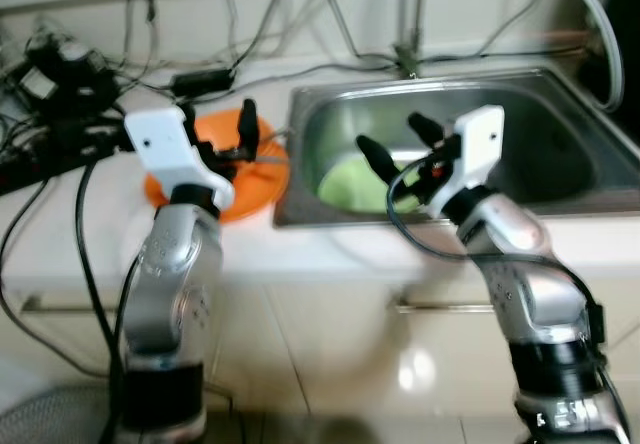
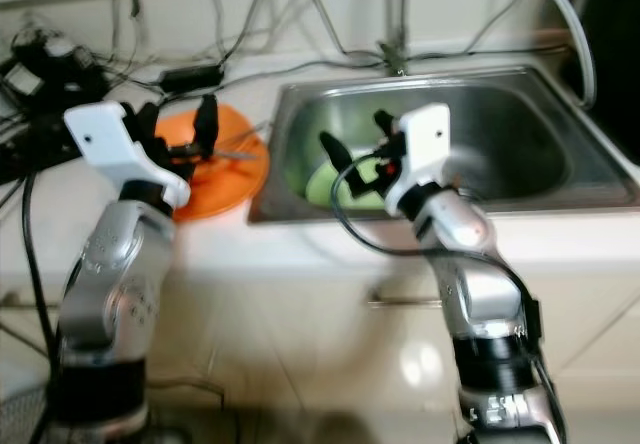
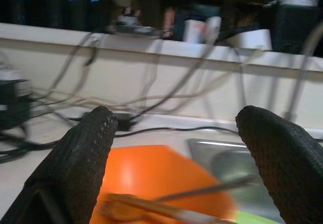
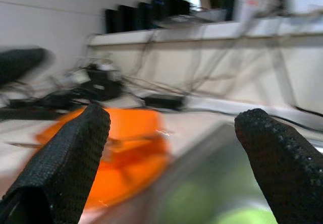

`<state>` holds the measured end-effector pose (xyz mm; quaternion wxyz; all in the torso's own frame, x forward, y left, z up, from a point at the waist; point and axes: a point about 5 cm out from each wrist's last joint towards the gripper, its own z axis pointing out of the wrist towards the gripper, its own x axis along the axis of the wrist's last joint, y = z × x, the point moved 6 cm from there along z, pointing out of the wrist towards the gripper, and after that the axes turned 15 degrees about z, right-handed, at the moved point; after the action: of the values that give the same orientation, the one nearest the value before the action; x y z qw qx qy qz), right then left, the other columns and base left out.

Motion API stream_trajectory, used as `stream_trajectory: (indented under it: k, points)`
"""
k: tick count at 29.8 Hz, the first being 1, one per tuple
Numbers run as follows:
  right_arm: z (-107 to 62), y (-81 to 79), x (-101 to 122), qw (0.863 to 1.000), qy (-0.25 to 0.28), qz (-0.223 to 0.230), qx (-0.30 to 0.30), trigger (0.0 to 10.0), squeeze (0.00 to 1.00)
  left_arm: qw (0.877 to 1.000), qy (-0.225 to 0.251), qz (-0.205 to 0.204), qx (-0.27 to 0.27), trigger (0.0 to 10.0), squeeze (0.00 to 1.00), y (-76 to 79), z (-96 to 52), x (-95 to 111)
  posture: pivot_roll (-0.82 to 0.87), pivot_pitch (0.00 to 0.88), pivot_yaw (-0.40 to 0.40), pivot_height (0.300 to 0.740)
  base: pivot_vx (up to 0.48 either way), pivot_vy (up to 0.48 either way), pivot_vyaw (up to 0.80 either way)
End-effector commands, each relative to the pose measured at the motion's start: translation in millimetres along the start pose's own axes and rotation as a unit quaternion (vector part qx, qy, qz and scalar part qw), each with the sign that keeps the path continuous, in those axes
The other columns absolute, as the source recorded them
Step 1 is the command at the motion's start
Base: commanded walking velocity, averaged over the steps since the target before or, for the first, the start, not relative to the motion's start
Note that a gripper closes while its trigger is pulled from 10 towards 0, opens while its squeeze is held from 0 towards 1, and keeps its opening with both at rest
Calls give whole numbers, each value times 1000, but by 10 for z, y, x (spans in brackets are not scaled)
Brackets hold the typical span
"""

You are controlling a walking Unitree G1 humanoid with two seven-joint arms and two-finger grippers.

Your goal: Kitchen organization

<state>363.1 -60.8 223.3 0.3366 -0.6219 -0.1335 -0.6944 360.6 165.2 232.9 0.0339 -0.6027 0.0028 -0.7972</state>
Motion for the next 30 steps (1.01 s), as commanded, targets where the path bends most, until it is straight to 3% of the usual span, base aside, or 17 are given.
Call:
stream_trajectory:
  k: [1,15,25,30]
  points:
    - [-46,75,57,1000,6,-11,-11,10000,0,1000,8,-8,-6,10000,0,70,3,63,-105,0,120,740,0,0,0]
    - [-43,69,46,1000,3,-6,-10,10000,0,1000,-27,-7,1,10000,0,52,-14,-73,-105,0,120,740,0,0,0]
    - [-42,104,26,1000,-1,12,-22,10000,0,990,-121,-67,-17,10000,0,155,-183,-467,-102,5,121,740,0,0,0]
    - [-54,111,27,1000,-2,5,-24,10000,0,990,-123,-71,-19,10000,0,158,-180,-458,-104,8,123,740,0,0,0]
